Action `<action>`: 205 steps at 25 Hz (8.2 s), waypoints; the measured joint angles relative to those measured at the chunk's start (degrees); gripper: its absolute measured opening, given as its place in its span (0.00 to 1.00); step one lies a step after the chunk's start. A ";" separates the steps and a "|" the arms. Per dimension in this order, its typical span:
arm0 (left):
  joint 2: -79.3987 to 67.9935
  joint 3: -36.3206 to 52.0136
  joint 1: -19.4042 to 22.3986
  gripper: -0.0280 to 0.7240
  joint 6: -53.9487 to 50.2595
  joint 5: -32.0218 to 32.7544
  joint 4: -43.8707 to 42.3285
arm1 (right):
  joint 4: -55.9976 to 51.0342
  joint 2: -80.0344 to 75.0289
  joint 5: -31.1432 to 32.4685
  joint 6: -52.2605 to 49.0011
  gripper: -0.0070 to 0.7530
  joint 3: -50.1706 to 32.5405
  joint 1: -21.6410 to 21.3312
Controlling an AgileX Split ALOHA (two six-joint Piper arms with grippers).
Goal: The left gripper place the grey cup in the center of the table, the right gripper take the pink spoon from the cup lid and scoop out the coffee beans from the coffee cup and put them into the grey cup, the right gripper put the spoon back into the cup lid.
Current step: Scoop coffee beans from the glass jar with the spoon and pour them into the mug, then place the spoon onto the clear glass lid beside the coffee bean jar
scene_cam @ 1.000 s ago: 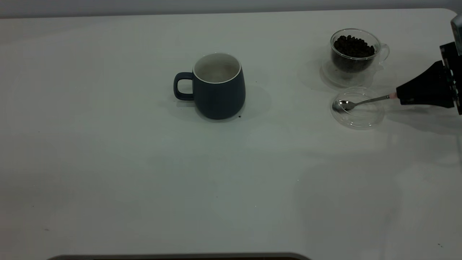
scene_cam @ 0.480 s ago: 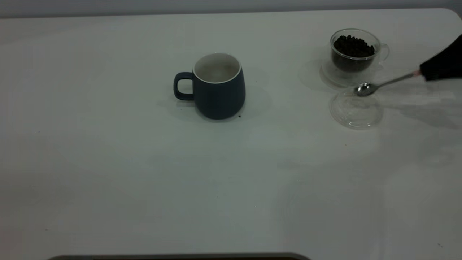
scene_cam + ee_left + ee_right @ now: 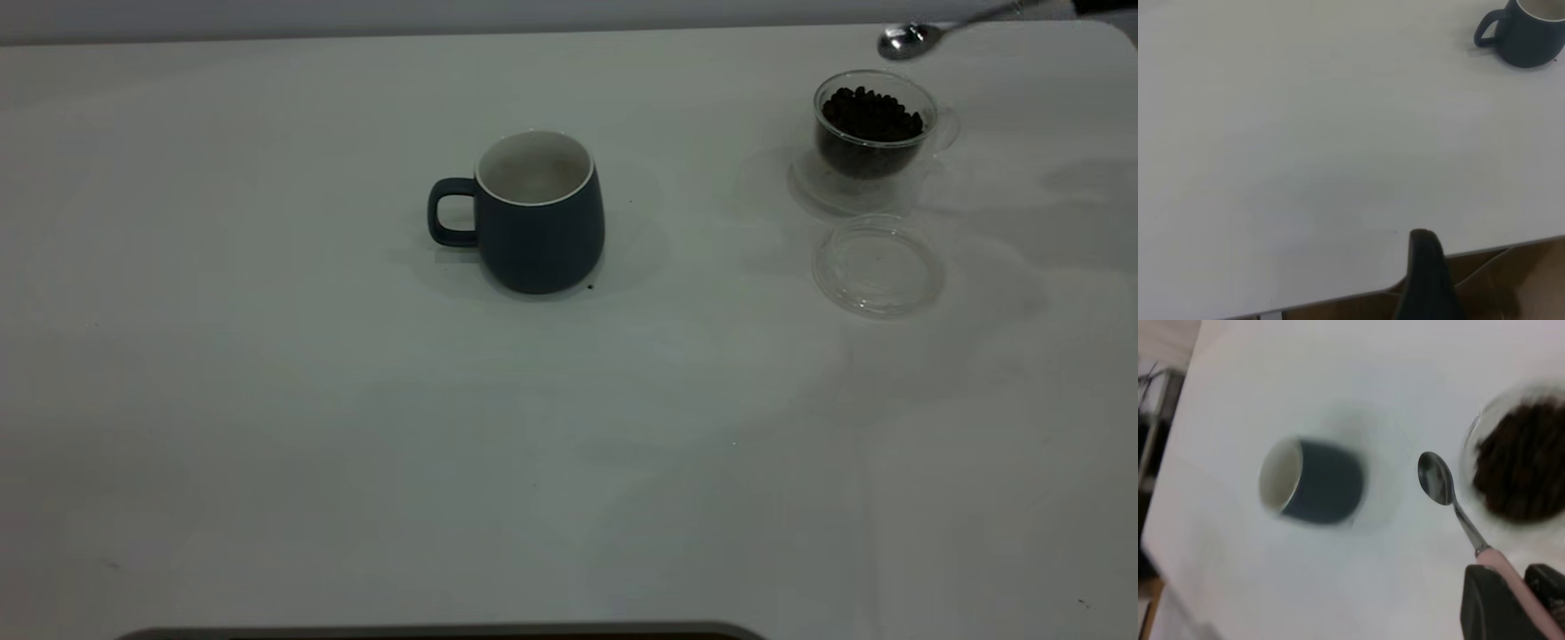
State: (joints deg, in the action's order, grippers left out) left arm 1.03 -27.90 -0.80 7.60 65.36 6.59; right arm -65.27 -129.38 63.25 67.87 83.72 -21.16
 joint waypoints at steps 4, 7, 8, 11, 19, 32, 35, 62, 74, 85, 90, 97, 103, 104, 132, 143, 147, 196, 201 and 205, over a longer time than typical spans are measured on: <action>0.00 0.00 0.00 0.79 0.00 0.00 0.00 | -0.94 -5.03 -5.06 -4.44 0.14 4.43 2.45; 0.00 0.00 0.00 0.79 0.00 0.00 0.00 | -0.98 -7.96 -7.20 -5.32 0.14 5.38 3.44; 0.00 0.00 0.00 0.79 0.00 0.00 0.00 | -0.98 -8.54 -7.63 -5.43 0.14 5.51 3.57; 0.00 0.00 0.00 0.79 0.00 0.00 0.00 | -1.29 -9.87 -8.83 -6.26 0.14 5.62 3.57; 0.00 0.00 0.00 0.79 0.00 0.00 0.00 | 0.00 -11.16 -7.06 -10.21 0.14 5.65 3.57; 0.00 0.00 0.00 0.79 0.00 0.00 0.00 | 0.92 -11.23 -4.45 -17.79 0.14 5.69 1.33; 0.00 0.00 0.00 0.79 0.08 0.00 0.00 | 1.05 -11.39 -3.11 -19.14 0.14 5.69 0.44; 0.00 0.00 0.00 0.79 0.08 0.00 0.00 | -6.04 -13.88 2.77 -18.23 0.14 5.83 -2.58; 0.00 0.00 0.00 0.79 -0.02 0.00 0.00 | -6.64 -13.88 2.90 -16.85 0.14 5.83 -3.46; 0.00 0.00 0.00 0.79 -0.02 0.00 0.00 | -9.92 -13.34 3.07 -17.71 0.14 5.83 -1.09; 0.00 0.00 0.00 0.79 -0.02 0.00 0.00 | -10.87 -13.21 3.18 -17.96 0.14 5.83 1.15; 0.00 0.00 0.00 0.79 -0.02 0.00 0.00 | -11.72 -11.90 3.18 -18.07 0.14 5.83 4.82; 0.00 0.00 0.00 0.79 0.09 0.00 0.00 | -11.71 -11.15 3.22 -18.89 0.14 5.83 8.83; 0.00 0.00 0.00 0.79 0.09 0.00 0.00 | -11.71 -11.15 3.22 -19.04 0.14 5.83 9.57; 0.00 0.00 0.00 0.79 0.05 0.00 0.00 | -14.19 -11.02 3.22 -18.13 0.14 5.83 25.26; 0.00 0.00 0.00 0.79 -0.02 0.00 0.00 | -11.49 -10.98 -1.15 -8.75 0.14 5.83 28.31; 0.00 0.00 0.00 0.79 -0.02 0.00 0.00 | -7.43 -9.80 -4.48 0.27 0.14 5.83 28.85; 0.00 0.00 0.00 0.79 0.09 0.00 0.00 | -0.48 -3.10 -9.58 8.87 0.14 -18.45 0.42; 0.00 0.00 0.00 0.79 0.04 0.00 0.00 | -1.87 -5.37 -12.46 9.94 0.14 -18.18 0.42; 0.00 0.00 0.00 0.79 -0.02 0.00 0.00 | -4.40 -7.23 -13.28 11.28 0.14 -18.18 0.42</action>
State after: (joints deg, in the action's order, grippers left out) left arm 1.03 -27.90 -0.80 7.58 65.36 6.59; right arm -69.68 -136.61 49.98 79.15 65.54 -20.74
